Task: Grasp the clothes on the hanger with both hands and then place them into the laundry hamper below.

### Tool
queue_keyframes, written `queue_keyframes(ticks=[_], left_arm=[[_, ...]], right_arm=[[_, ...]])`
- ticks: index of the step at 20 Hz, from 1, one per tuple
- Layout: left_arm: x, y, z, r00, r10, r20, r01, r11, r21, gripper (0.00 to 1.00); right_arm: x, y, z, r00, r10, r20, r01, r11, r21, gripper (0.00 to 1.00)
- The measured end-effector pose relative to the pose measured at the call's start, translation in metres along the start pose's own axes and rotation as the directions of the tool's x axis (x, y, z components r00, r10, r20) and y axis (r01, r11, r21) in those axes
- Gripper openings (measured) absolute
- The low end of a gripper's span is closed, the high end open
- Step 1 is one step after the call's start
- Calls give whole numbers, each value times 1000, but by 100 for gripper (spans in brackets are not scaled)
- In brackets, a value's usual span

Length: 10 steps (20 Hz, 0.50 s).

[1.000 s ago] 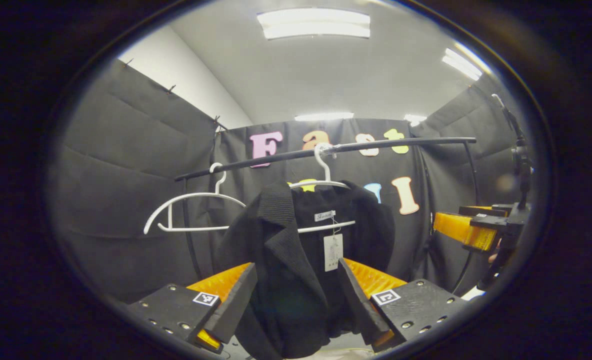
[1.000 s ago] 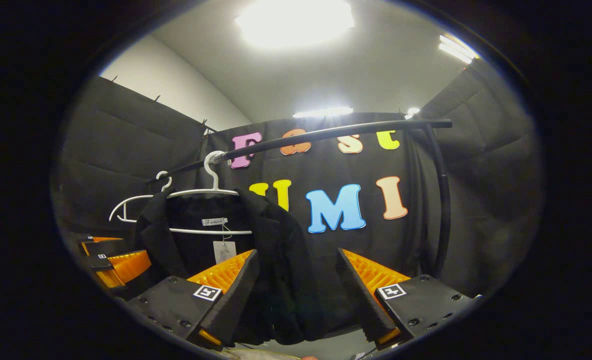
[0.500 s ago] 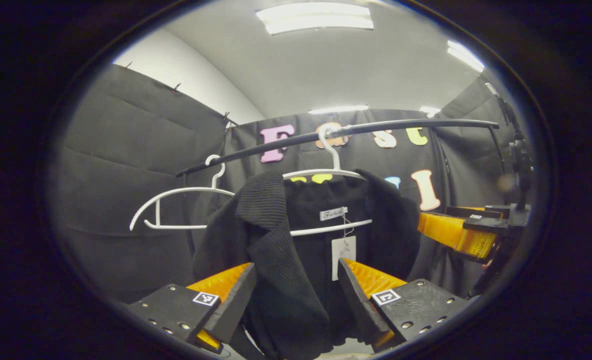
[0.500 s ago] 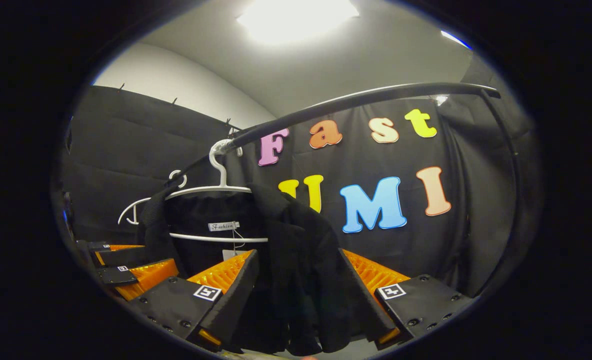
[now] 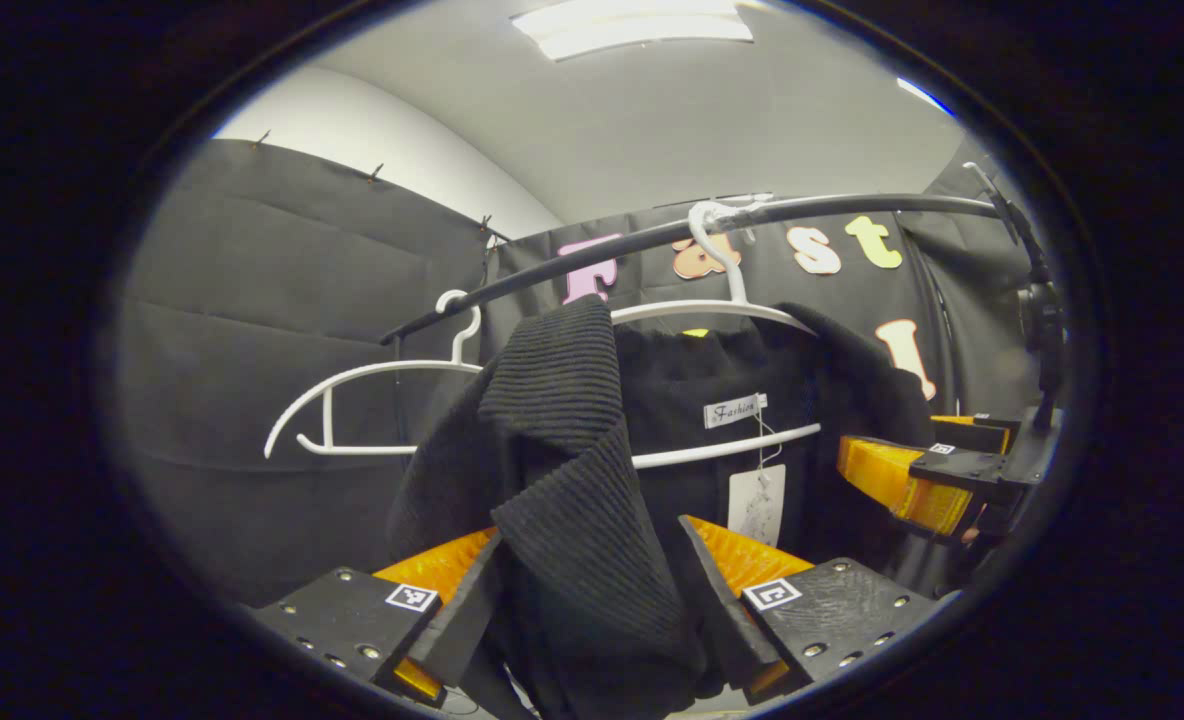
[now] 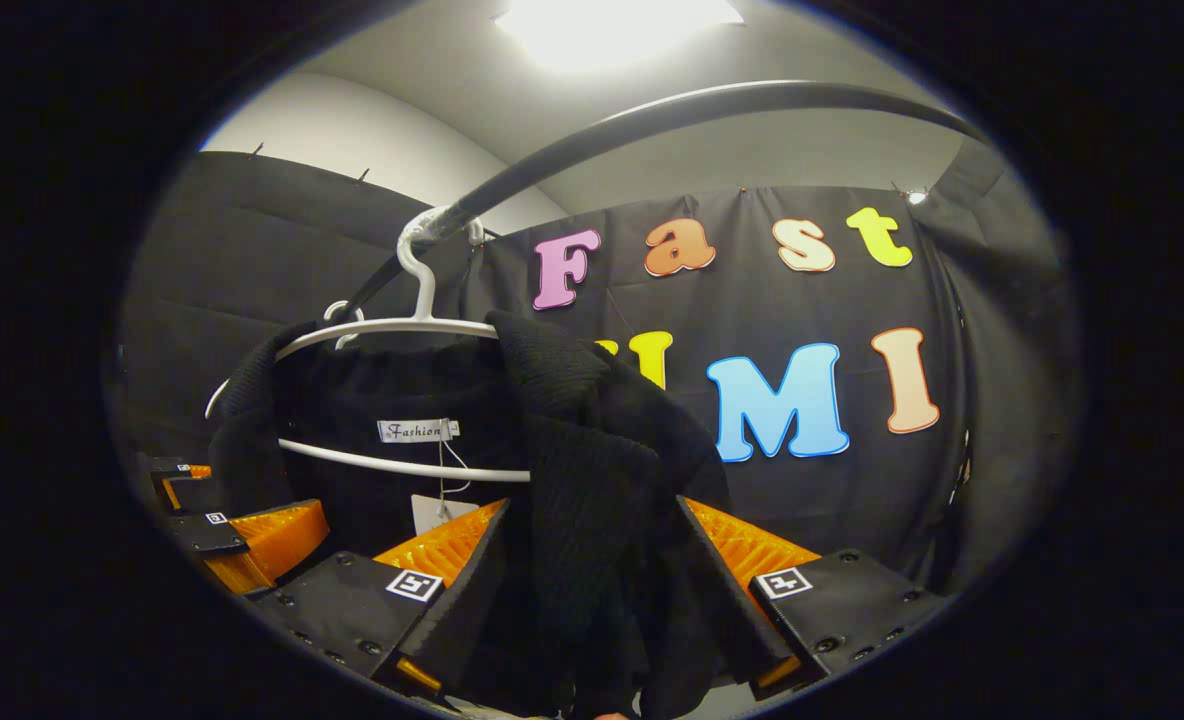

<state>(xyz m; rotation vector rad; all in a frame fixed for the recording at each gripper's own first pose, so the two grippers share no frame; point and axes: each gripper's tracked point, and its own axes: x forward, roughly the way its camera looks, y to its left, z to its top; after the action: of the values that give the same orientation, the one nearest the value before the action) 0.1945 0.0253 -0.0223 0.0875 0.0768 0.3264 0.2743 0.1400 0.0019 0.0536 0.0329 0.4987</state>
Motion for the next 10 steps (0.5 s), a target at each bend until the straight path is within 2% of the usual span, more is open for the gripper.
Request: queue_keyframes(ticks=[1,2,3,4,6,8,9,10], left_arm=[[2,-1,-1,1000,5,-4,-5,1000,5,94],[5,-1,-2,1000,11,-6,-11,1000,10,94],[8,-2,-3,1000,14,-10,-13,1000,14,94],[10,-2,-3,1000,21,-9,-20,1000,20,94],[12,5,-4,999,50,-2,-50,998,24,89],[10,10,-7,998,67,-11,-66,997,29,67],[9,13,-6,997,72,-12,-71,997,31,55],[7,12,-6,998,57,-13,-57,998,26,49]], right_arm=[[5,-2,-3,1000,0,-7,0,1000,6,98],[11,-2,-4,1000,-3,-14,3,1000,13,98],[14,-2,-7,1000,-2,-23,3,1000,18,93],[19,2,-11,999,4,-33,-3,1000,27,98],[24,8,-15,999,23,-45,-21,999,39,80],[24,10,-15,999,28,-46,-27,999,23,58],[23,11,-15,999,30,-40,-30,999,12,38],[22,7,-12,999,19,-32,-19,1000,0,24]])
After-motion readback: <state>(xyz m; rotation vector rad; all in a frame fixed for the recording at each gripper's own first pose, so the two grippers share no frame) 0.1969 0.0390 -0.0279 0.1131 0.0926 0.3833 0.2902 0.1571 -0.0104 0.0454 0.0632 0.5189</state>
